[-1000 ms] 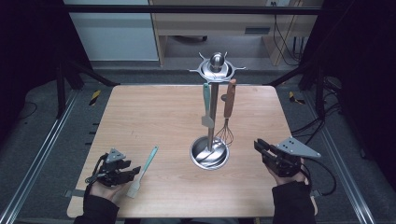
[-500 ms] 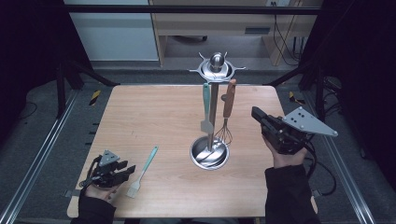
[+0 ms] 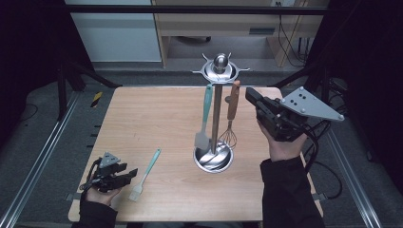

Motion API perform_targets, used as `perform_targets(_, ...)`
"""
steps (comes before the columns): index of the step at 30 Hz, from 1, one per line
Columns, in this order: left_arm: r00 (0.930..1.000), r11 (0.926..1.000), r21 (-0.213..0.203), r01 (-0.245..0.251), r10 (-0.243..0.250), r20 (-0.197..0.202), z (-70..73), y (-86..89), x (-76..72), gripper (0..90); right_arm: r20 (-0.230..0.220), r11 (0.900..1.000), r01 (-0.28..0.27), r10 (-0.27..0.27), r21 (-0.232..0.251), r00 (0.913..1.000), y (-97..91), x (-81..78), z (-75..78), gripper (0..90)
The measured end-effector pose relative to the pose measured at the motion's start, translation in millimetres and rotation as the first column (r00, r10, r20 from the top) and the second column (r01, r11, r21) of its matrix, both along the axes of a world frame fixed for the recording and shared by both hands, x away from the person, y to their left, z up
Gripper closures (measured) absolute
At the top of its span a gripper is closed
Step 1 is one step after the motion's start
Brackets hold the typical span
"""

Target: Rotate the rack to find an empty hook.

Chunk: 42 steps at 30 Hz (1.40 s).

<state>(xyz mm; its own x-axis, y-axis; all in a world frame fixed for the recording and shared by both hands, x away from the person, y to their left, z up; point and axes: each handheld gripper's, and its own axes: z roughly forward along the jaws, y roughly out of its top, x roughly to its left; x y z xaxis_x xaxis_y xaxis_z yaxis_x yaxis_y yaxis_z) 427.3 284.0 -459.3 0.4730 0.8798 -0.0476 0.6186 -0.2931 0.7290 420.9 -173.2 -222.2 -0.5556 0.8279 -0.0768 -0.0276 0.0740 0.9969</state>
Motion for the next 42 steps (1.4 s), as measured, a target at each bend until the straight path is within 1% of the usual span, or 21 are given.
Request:
perform_targets(2, 1.0, 1.0, -0.004, 0.001, -0.001, 0.005, 0.3, -0.9, 0.2, 44.7, -0.002, 1.0, 0.002, -0.002, -0.001, 1.0, 1.8, 1.6, 3.5, 90.0)
perform_targets(5, 1.0, 1.0, 0.002, 0.002, -0.002, 0.002, 0.5, -1.9, 0.5, 42.1, -0.004, 0.9999, 0.002, -0.003, -0.014, 1.0, 4.2, 5.1, 7.8, 90.0)
perform_targets(8, 0.9998, 1.0, -0.006, -0.006, 0.006, 0.017, 2.2, -0.9, -0.4, 40.9, -0.009, 0.9997, -0.007, 0.006, -0.023, 0.9999, 6.9, 6.7, 9.6, 90.0)
perform_targets(10, 0.9997, 0.9999, -0.01, -0.011, 0.012, 0.02, 2.1, -0.5, 0.1, 40.1, -0.008, 0.9996, -0.012, 0.011, -0.026, 0.9999, 9.5, 6.1, 9.9, 90.0)
perform_targets(13, 0.9998, 0.9998, -0.01, -0.015, 0.016, 0.013, 1.4, -0.5, 1.1, 38.5, -0.008, 0.9995, -0.019, 0.018, -0.025, 0.9998, 10.9, 4.8, 9.8, 90.0)
perform_targets(16, 0.9999, 0.9999, -0.01, -0.007, 0.007, 0.012, 1.5, -1.2, 1.1, 37.7, -0.005, 0.9991, -0.032, 0.032, -0.029, 0.9995, 12.8, 3.5, 9.6, 90.0)
perform_targets(21, 0.9999, 1.0, 0.005, 0.002, -0.002, 0.015, 1.2, -2.7, 1.1, 37.1, -0.002, 0.9977, -0.057, 0.057, -0.036, 0.9984, 20.2, 0.8, 9.9, 90.0)
perform_targets(26, 0.9999, 1.0, 0.005, -0.001, 0.001, 0.014, 1.4, -2.5, 1.1, 36.9, -0.001, 0.9964, -0.076, 0.076, -0.038, 0.9971, 28.1, -0.3, 9.7, 90.0)
perform_targets(30, 0.9999, 1.0, 0.003, 0.007, -0.007, 0.014, 1.2, -2.7, 1.3, 36.5, 0.001, 0.9954, -0.084, 0.084, -0.046, 0.9965, 32.8, -1.0, 10.6, 90.0)
perform_targets(33, 0.9999, 1.0, 0.001, 0.01, -0.01, 0.014, 1.1, -2.8, 1.2, 36.4, 0.004, 0.9961, -0.074, 0.074, -0.049, 0.9972, 30.0, -2.2, 10.8, 90.0)
perform_targets(37, 0.9999, 1.0, -0.004, 0.009, -0.008, 0.006, 0.7, -2.8, 1.9, 36.4, -0.007, 0.9983, -0.047, 0.047, -0.035, 0.9989, 18.1, -2.4, 7.7, 90.0)
perform_targets(42, 0.9999, 1.0, -0.002, 0.006, -0.006, 0.008, 1.0, -3.2, 1.7, 35.9, -0.017, 0.9997, 0.001, -0.001, -0.023, 0.9999, 3.7, 3.4, 3.5, 90.0)
